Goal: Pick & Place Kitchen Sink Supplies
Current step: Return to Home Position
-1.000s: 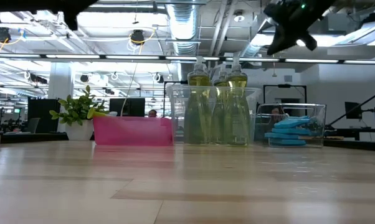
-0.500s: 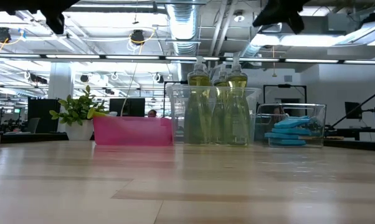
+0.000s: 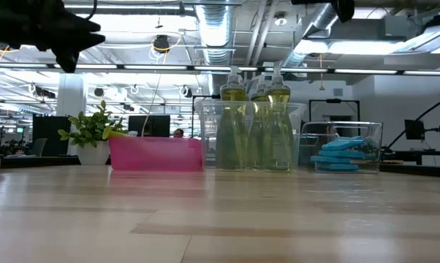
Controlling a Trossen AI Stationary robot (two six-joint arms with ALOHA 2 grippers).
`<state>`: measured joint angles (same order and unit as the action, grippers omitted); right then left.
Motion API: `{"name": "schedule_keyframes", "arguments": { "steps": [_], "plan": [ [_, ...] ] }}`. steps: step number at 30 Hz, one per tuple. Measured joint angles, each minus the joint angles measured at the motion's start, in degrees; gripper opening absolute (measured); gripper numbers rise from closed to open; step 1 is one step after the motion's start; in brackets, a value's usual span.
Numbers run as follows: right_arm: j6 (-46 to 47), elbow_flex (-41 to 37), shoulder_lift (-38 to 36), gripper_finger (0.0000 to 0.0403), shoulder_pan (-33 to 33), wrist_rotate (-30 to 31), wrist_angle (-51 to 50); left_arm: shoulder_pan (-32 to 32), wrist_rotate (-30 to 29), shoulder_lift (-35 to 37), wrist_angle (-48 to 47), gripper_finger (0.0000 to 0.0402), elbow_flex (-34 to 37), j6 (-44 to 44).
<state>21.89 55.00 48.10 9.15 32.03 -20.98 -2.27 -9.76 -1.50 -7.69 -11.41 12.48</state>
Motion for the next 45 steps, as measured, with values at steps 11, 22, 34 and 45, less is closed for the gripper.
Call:
{"name": "schedule_keyframes", "arguments": {
  "steps": [11, 22, 34, 45],
  "plan": [
    [-1.47, 0.01, -0.11, 0.0, 10.62, 0.11, 0.95, -0.02, -1.49, 1.49, 2.99, 0.0116, 7.35, 3.01],
    [-2.82, 0.0, -0.15, 0.0, 20.24, 9.67, 0.97, -0.02, -1.35, 1.29, 8.7, 0.0116, 10.37, 3.0],
    [-2.56, 0.02, 0.22, 0.0, 25.68, 8.61, -0.52, -0.02, -1.35, 1.01, 8.62, 0.0116, 10.36, 2.85],
    [3.29, 0.0, 2.72, 0.0, 24.76, 15.79, -6.17, -0.02, -1.33, 1.01, 8.62, 0.0116, 10.35, 3.66]
  ]
}}
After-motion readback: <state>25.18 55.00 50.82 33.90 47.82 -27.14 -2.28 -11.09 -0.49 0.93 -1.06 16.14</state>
